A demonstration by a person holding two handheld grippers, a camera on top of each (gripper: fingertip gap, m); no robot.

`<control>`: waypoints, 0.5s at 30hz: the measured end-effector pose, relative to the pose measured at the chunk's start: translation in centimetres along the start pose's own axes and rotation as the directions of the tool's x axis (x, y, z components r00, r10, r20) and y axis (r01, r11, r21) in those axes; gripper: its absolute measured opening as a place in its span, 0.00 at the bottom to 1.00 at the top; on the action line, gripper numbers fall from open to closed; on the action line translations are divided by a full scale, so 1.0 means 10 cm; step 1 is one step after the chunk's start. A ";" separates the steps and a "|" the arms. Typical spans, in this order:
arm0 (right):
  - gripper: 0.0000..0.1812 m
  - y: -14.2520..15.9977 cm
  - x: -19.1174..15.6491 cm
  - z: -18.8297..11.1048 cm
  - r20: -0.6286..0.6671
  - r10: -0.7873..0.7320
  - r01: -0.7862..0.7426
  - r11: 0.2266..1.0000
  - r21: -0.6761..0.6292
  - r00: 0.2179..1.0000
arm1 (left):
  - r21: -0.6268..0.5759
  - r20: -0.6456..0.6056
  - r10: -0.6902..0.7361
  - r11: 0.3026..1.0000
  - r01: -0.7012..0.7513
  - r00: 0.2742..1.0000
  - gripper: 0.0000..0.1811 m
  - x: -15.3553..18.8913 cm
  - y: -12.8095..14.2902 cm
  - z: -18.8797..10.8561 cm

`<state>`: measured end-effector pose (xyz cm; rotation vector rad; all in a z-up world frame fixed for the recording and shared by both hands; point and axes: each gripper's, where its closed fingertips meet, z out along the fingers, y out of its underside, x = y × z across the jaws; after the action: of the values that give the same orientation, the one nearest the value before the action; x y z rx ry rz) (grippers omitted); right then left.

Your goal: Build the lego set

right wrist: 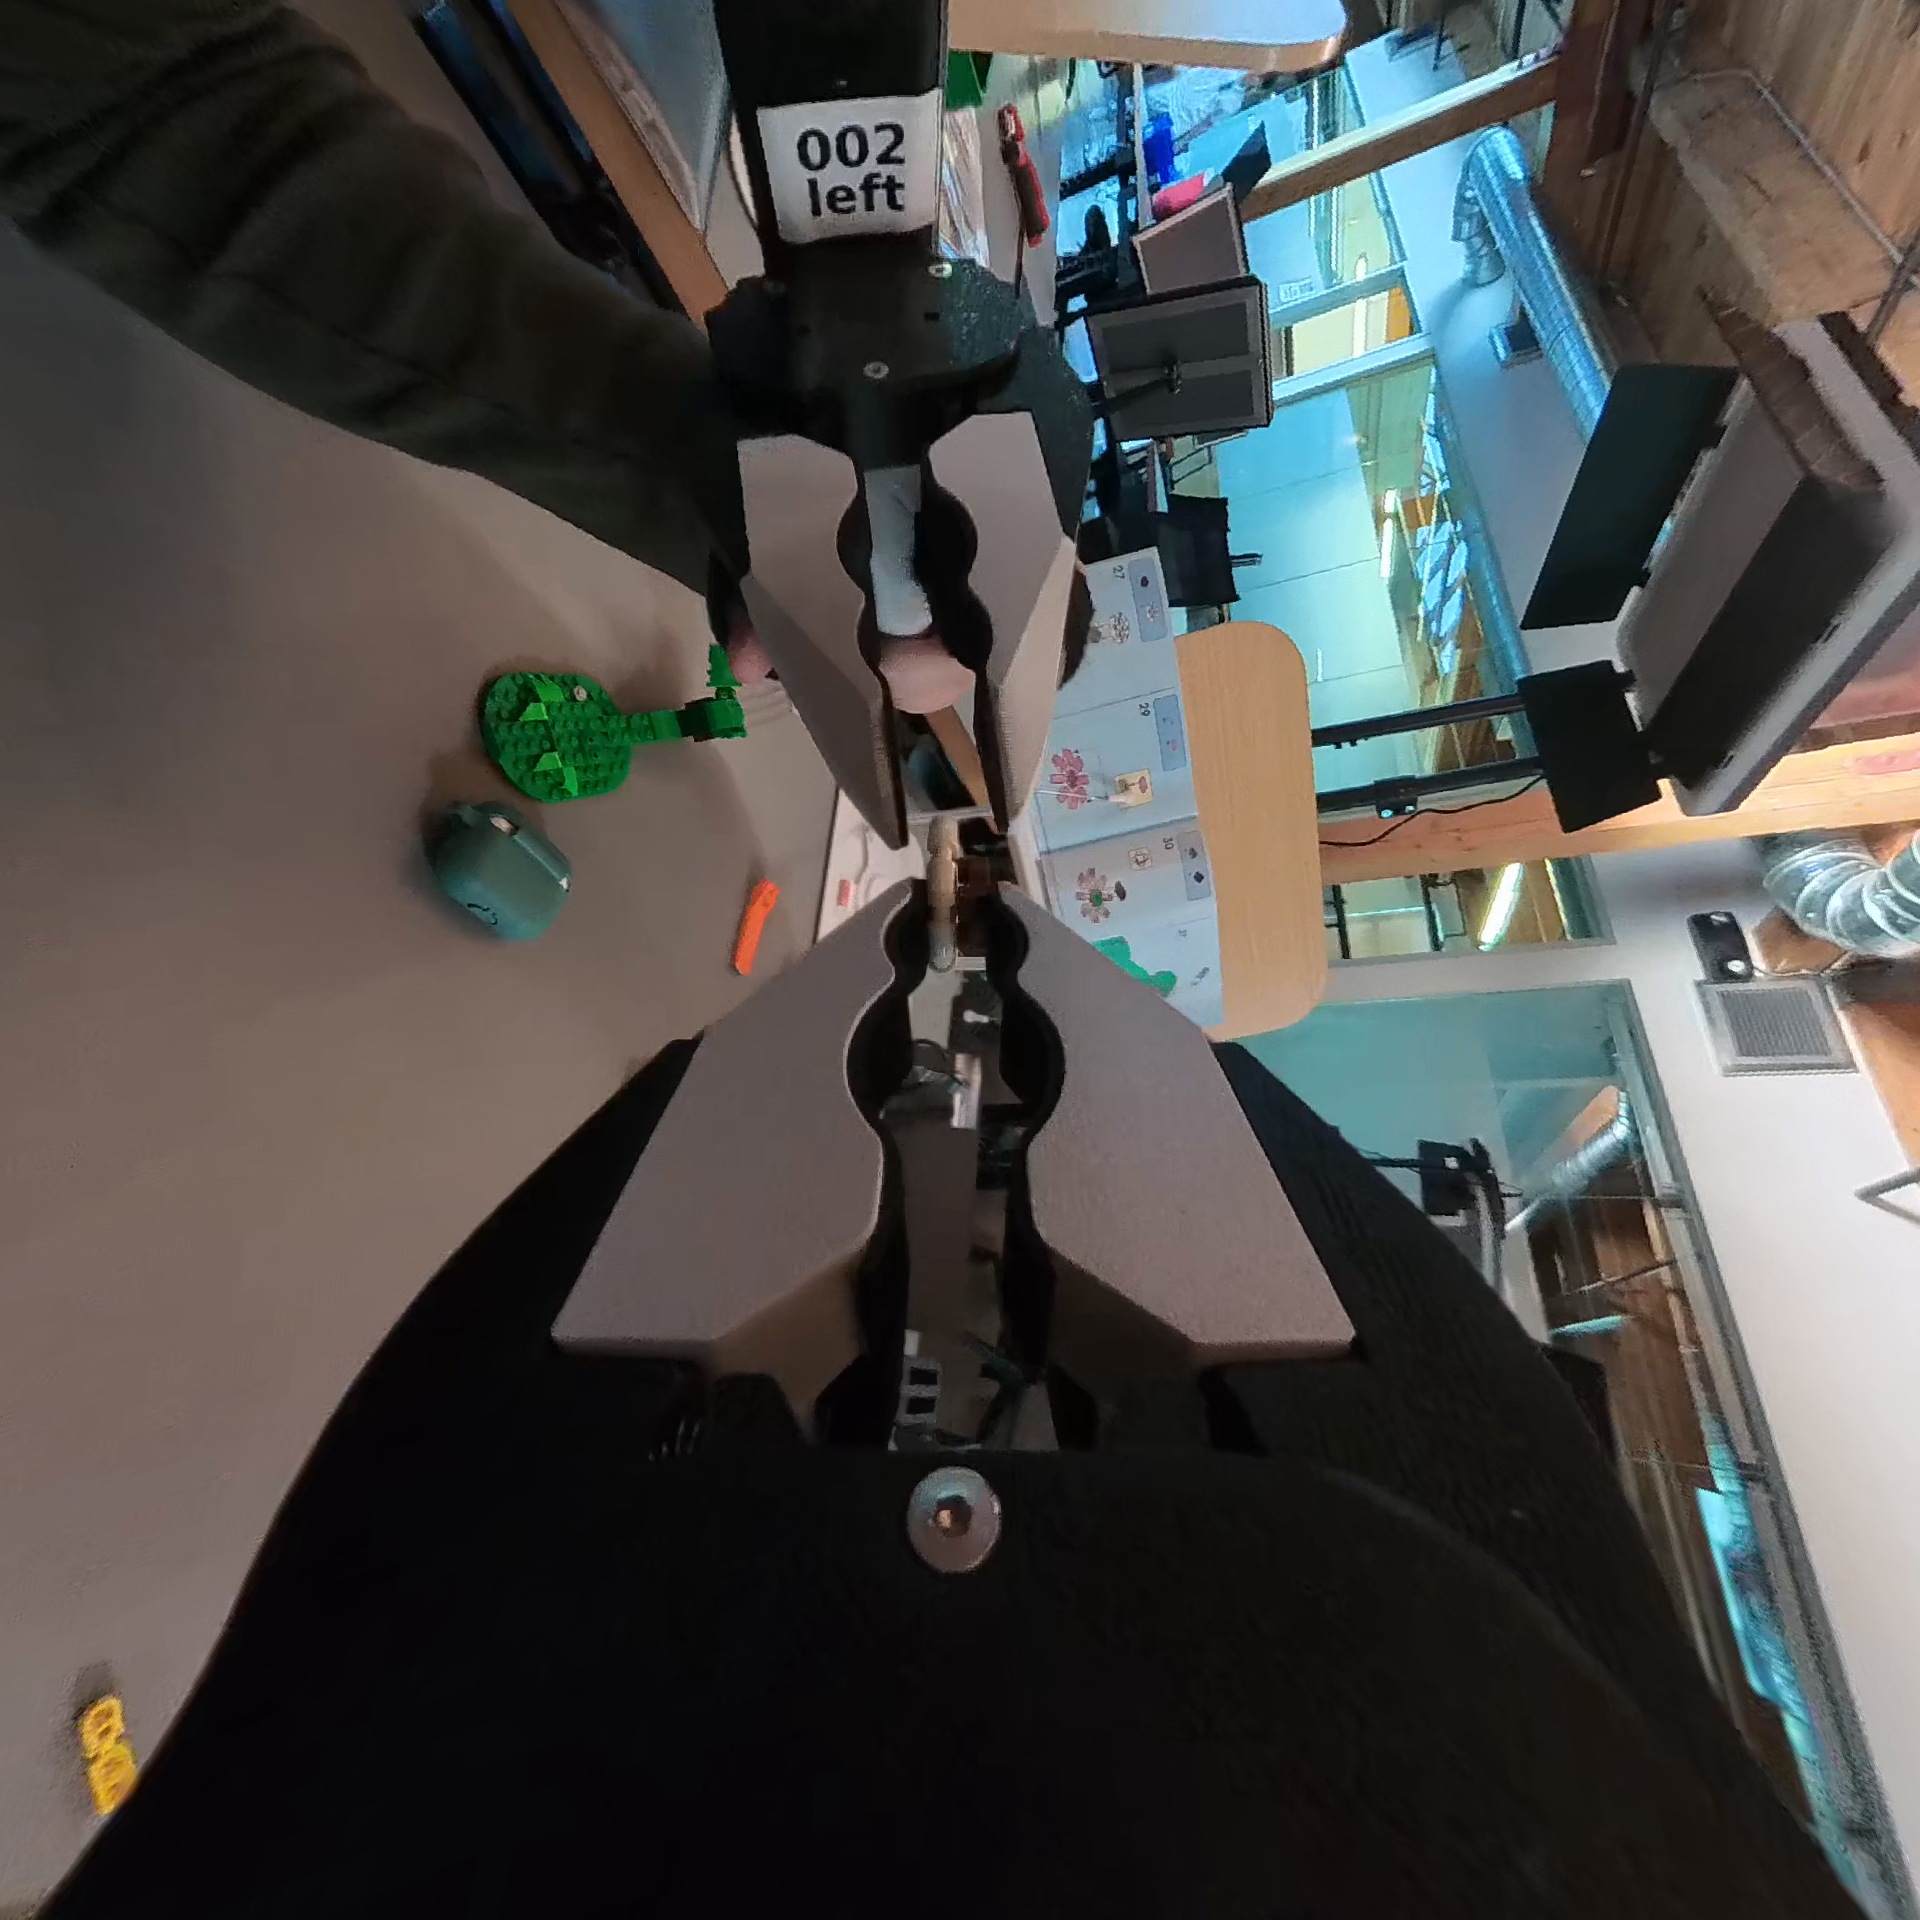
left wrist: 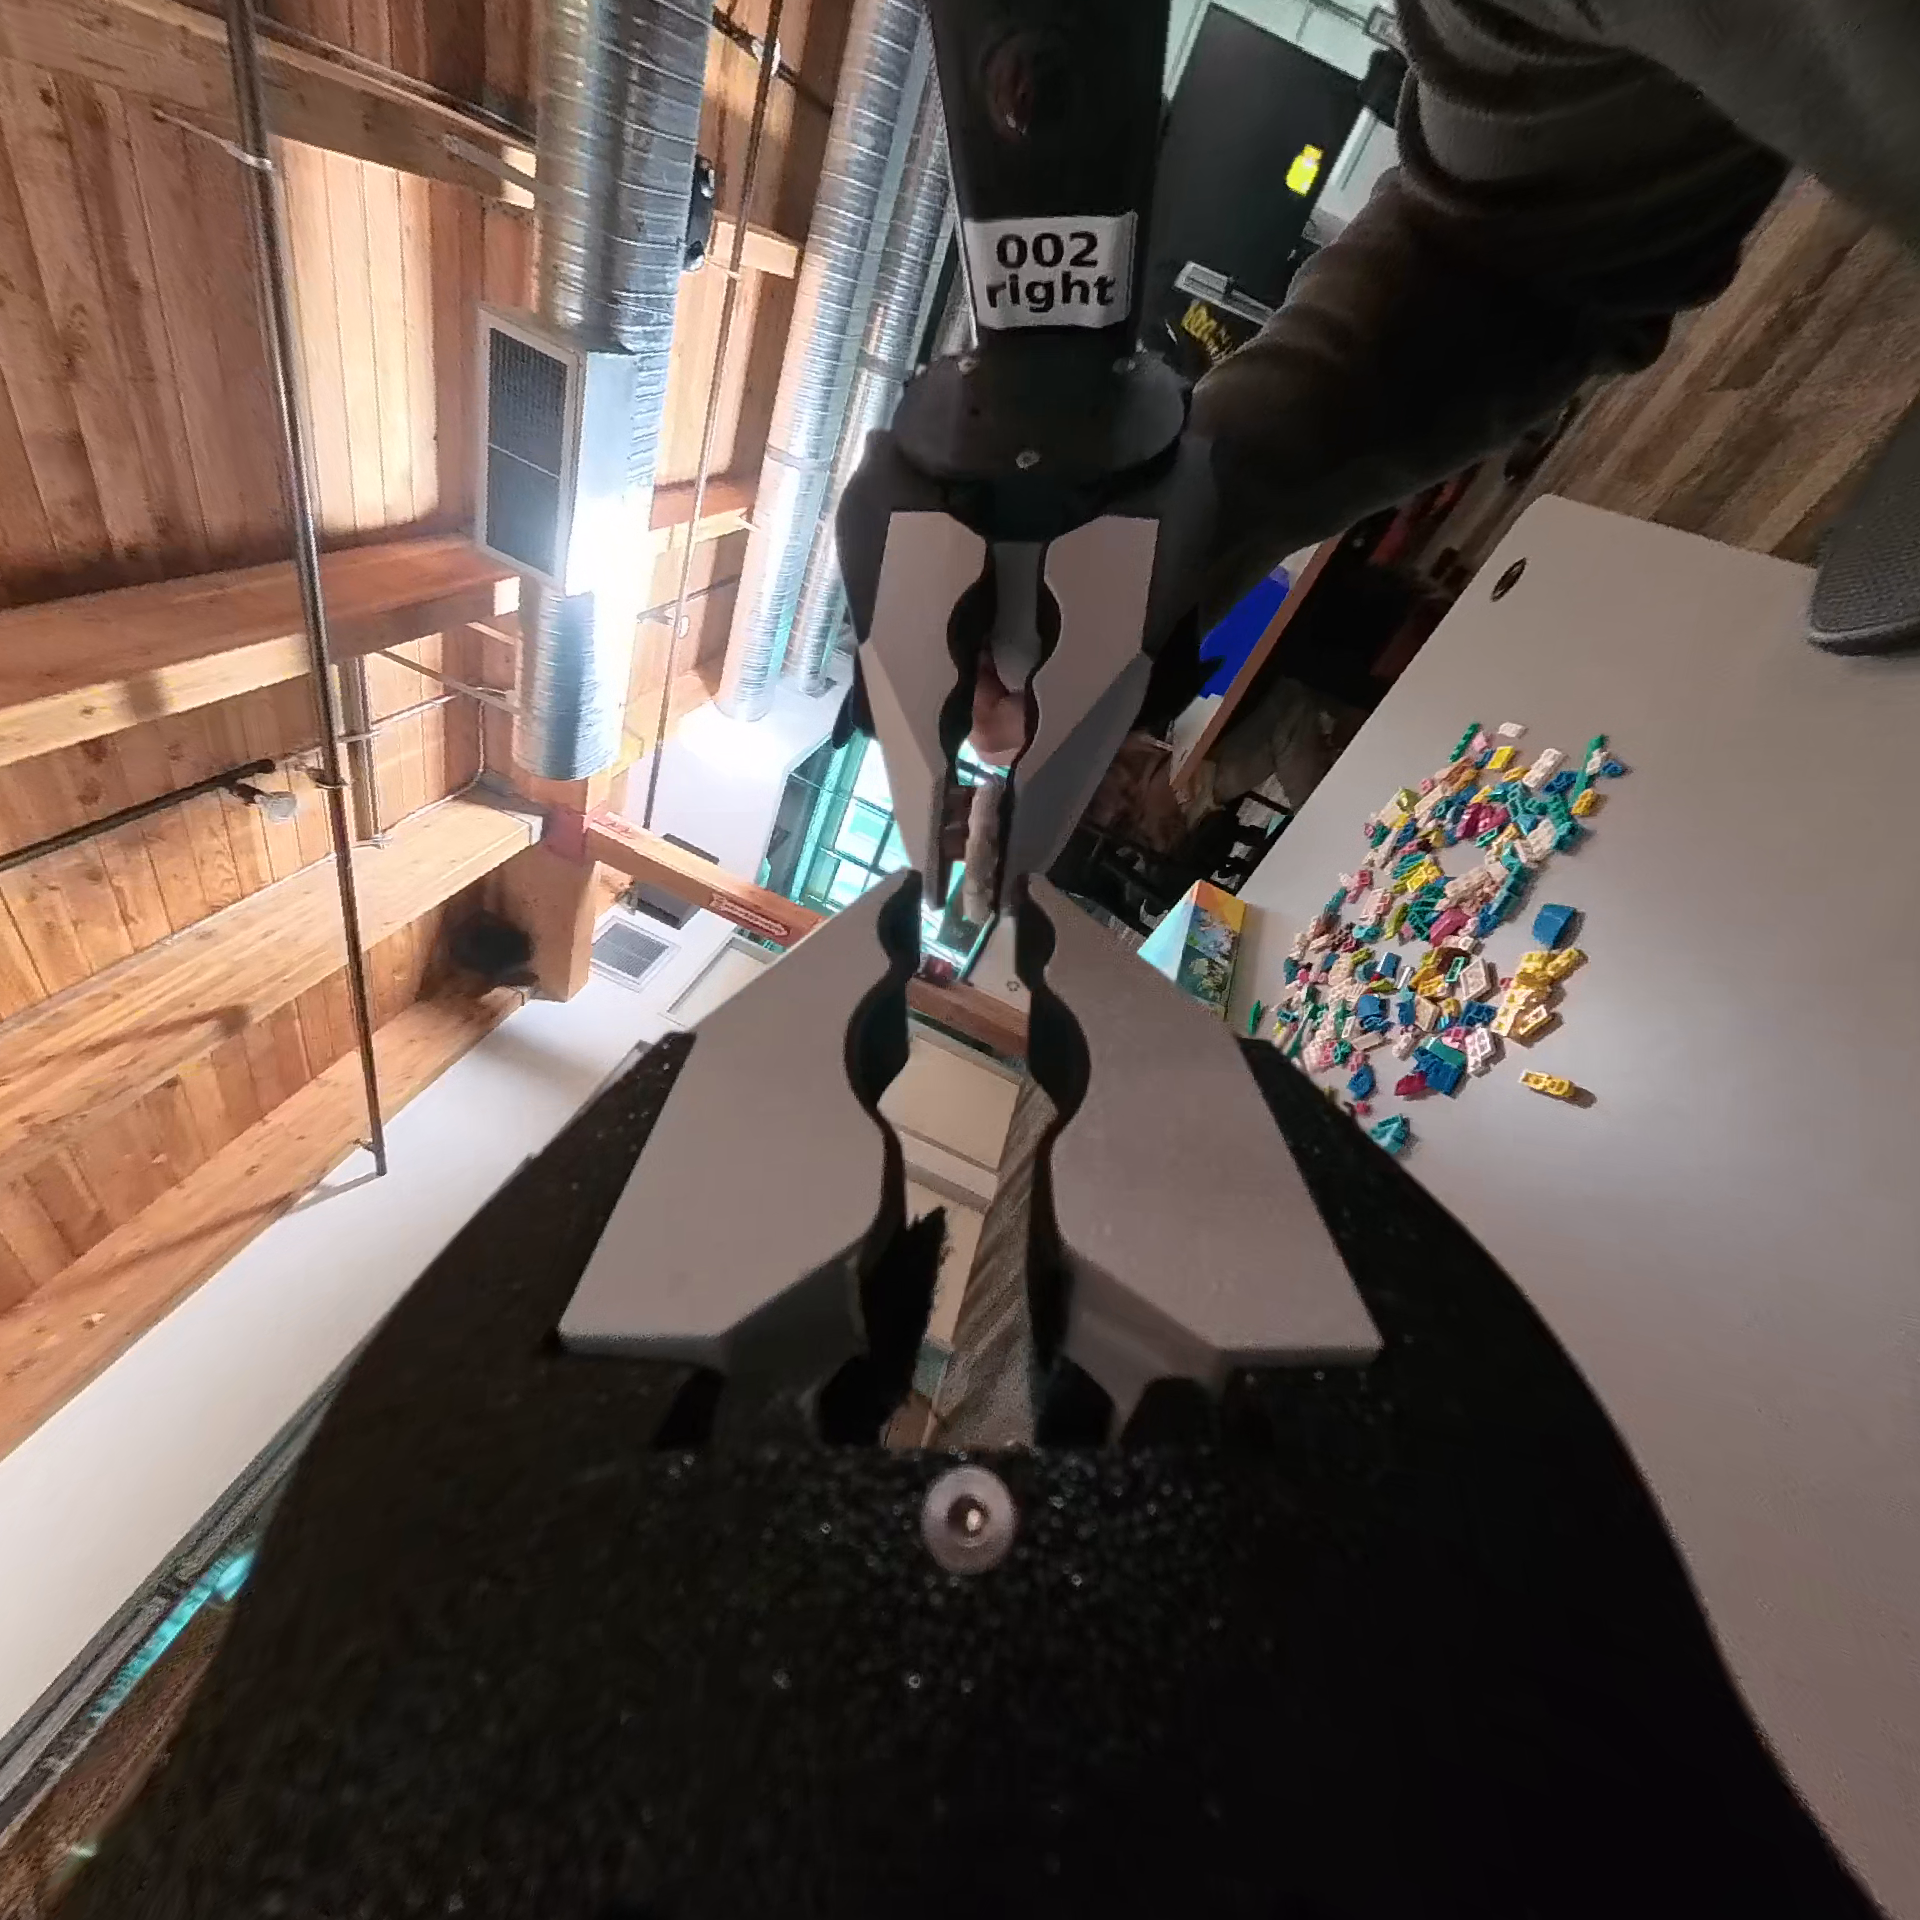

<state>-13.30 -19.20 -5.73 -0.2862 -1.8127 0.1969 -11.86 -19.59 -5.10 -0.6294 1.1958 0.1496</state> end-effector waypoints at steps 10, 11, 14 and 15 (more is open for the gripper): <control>0.05 -0.01 -0.03 0.03 0.013 -0.009 0.009 1.000 -0.005 1.000 | -0.021 -0.027 0.036 0.999 -0.037 0.999 0.01 0.04 0.03 0.01; 0.05 -0.02 -0.03 0.03 0.015 -0.007 0.007 1.000 -0.003 1.000 | -0.022 -0.032 0.039 0.999 -0.040 0.999 0.01 0.04 0.02 0.01; 0.05 -0.03 -0.04 0.04 0.026 0.001 -0.001 1.000 0.000 1.000 | -0.021 -0.041 0.050 0.998 -0.051 0.998 0.01 0.04 0.01 0.00; 0.05 -0.04 -0.04 0.04 0.030 0.001 -0.001 1.000 -0.002 1.000 | -0.020 -0.043 0.052 0.998 -0.053 0.998 0.01 0.04 0.00 0.00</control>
<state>-13.60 -19.67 -6.11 -0.2866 -1.8424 0.2006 -11.75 -19.67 -5.49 -0.6222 1.2540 0.1942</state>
